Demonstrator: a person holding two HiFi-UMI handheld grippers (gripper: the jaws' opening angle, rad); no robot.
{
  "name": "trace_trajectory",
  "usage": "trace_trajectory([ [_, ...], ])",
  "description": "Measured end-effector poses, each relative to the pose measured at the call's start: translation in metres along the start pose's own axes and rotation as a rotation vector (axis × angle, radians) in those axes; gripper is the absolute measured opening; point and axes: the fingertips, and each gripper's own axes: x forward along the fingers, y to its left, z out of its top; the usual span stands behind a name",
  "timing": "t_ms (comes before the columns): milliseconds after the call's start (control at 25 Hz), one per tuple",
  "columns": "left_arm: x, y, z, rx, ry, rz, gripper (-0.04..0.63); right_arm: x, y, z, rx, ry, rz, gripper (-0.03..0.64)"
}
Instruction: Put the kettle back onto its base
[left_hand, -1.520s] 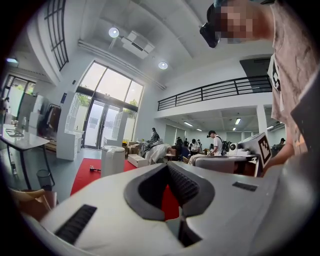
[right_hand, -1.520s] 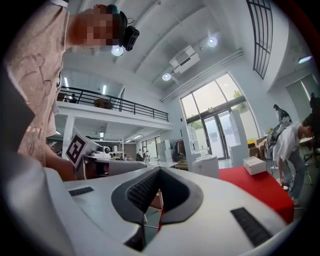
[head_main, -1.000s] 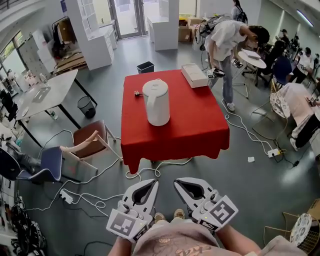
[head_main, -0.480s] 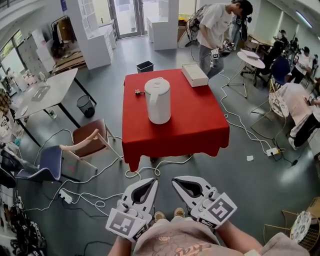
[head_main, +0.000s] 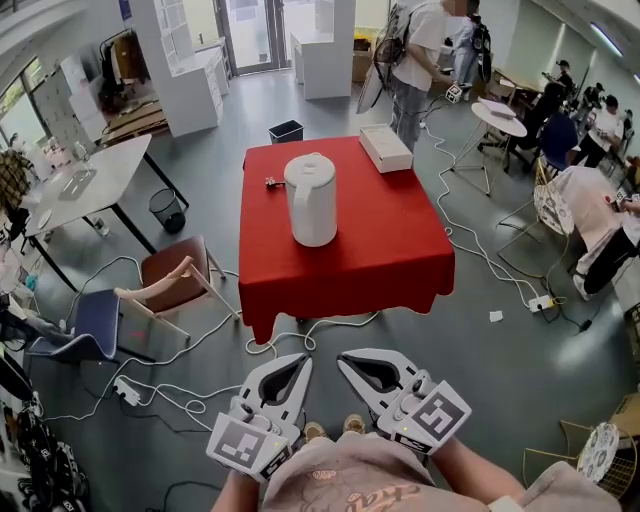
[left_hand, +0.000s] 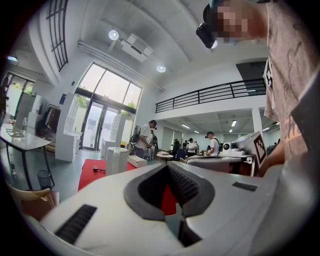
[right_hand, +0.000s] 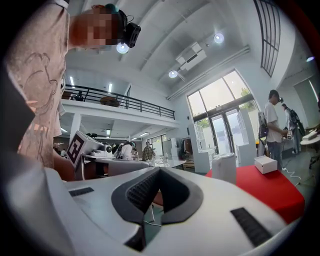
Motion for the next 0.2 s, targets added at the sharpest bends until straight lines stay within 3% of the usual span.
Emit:
trace_trajectory([
  [200,0.0079,-0.0073,-0.0078,0.001,0.007,0.004,0.002,-0.0087,-0.0061,-0.0066,0.001,-0.002,0.007,0.003],
])
